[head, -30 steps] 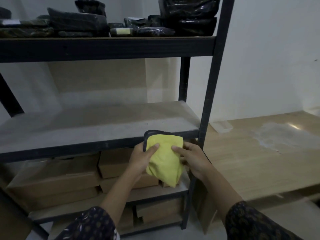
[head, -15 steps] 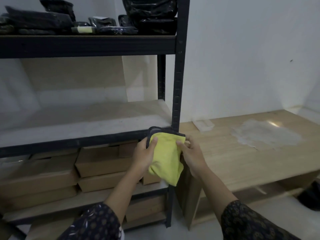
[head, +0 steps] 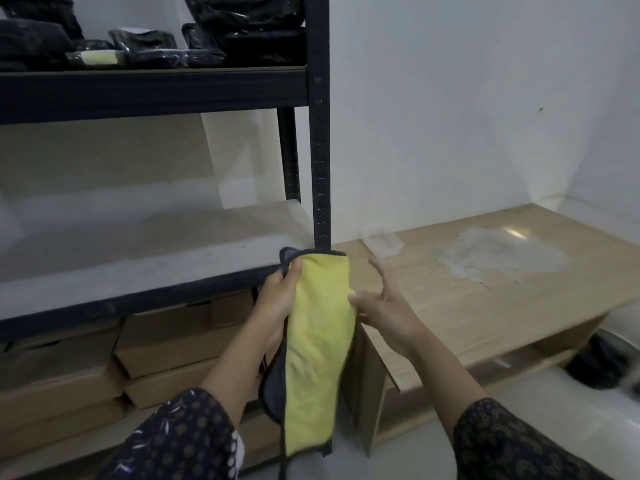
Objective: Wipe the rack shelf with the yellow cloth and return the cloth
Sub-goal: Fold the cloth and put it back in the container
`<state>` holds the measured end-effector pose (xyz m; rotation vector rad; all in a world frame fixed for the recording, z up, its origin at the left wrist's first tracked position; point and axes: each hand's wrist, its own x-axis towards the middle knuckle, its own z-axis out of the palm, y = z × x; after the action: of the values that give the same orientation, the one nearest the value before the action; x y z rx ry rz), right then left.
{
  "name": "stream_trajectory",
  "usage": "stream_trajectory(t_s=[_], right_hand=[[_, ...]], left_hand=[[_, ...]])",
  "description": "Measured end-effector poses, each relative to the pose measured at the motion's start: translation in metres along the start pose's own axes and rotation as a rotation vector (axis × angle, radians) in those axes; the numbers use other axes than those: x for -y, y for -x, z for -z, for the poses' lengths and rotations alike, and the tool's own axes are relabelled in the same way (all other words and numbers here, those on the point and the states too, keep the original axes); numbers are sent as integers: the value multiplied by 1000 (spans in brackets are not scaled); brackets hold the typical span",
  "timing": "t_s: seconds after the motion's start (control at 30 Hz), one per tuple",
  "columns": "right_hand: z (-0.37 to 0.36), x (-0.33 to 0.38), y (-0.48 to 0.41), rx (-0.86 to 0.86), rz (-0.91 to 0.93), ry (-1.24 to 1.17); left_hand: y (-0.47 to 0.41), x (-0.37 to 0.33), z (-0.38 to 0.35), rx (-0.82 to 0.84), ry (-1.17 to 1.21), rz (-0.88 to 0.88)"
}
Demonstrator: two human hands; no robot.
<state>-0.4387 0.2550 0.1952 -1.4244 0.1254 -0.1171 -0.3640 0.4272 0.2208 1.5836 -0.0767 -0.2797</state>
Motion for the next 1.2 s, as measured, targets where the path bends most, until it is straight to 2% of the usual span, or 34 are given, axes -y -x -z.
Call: stream_trajectory(t_s=[0.1, 0.23, 0.43, 0.53, 0.63, 0.7, 0.8, 0.9, 0.97, 1.03, 1.07, 1.13, 1.2], right_hand=[[7, 5, -5, -139, 50, -99], [30, 21, -12, -255, -18, -79], [80, 52, -16, -140, -75, 96], [97, 56, -22, -108, -105, 159], [108, 65, -26, -29, -130, 370], [115, 67, -32, 8, -156, 542], [129, 63, -51, -98, -169, 733], [144, 56, -71, -199, -155, 703], [153, 49, -85, -291, -124, 467], [165, 43, -102, -325, -128, 135], [172, 41, -111, -286, -146, 45], [185, 39, -129, -180, -146, 36], [201, 39, -153, -198, -139, 40]], left_hand=[[-3, 10, -2, 241, -177, 195], [-9, 16, -28, 403, -95, 254], [-53, -2, -74, 415, -591, -138], [-80, -12, -90, 421, -752, -305], [-96, -25, -103, 417, -849, -462], [-107, -32, -111, 444, -863, -495], [-120, -37, -122, 518, -909, -470], [-141, -37, -135, 424, -1070, -536], [-154, -35, -147, 355, -1000, -554], [-165, -32, -162, 334, -693, -451], [-170, -31, -170, 313, -532, -378], [-188, -26, -187, 257, -303, -239], [-211, -20, -200, 230, -235, -127]])
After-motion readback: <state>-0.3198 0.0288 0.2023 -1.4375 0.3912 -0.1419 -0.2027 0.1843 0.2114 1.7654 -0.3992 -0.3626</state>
